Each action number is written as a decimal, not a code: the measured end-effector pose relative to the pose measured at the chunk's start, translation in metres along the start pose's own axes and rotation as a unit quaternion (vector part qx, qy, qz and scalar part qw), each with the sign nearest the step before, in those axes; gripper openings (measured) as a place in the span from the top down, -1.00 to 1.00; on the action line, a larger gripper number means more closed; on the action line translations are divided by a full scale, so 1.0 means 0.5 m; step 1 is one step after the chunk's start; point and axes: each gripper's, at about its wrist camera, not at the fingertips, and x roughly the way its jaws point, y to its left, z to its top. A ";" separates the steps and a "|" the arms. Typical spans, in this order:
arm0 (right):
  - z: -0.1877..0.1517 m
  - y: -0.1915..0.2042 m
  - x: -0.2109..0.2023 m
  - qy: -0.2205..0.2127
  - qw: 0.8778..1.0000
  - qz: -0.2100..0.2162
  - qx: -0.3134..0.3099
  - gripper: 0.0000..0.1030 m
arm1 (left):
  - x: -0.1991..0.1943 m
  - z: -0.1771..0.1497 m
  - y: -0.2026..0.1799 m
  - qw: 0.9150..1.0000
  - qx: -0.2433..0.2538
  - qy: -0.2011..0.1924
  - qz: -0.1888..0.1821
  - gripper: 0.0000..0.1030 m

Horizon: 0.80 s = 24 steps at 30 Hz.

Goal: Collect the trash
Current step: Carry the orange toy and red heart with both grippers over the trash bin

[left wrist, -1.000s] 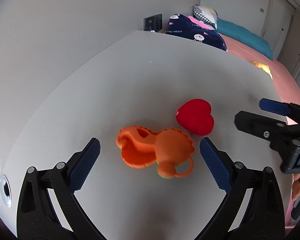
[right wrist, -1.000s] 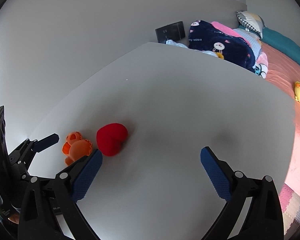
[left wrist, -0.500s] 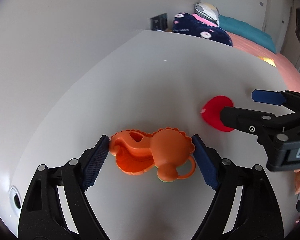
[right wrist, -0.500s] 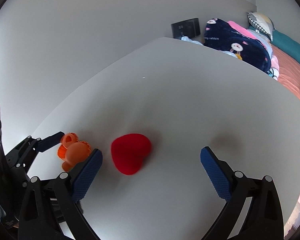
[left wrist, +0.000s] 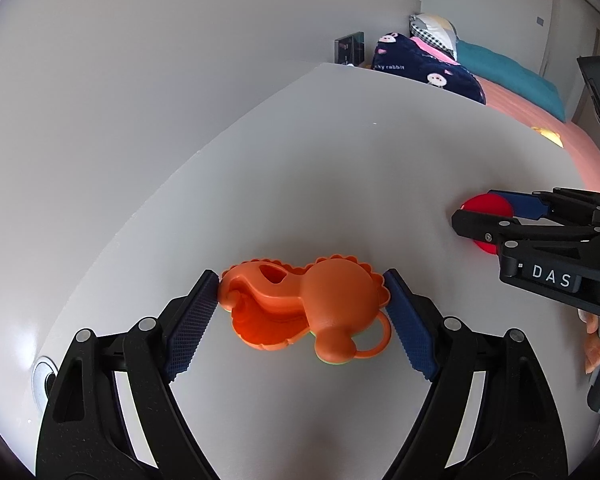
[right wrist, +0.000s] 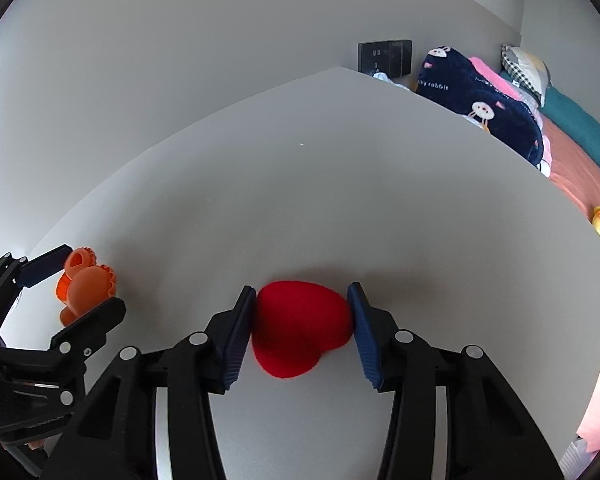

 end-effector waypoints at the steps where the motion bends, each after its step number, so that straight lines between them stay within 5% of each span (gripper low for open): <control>1: -0.002 -0.003 -0.003 0.000 1.000 0.002 0.002 0.06 | -0.002 -0.001 -0.002 1.000 0.001 0.000 0.000 -0.56; 24: -0.075 -0.083 -0.181 -0.039 0.999 -0.002 0.025 0.06 | -0.125 -0.029 -0.113 0.999 -0.003 -0.037 -0.027 -0.56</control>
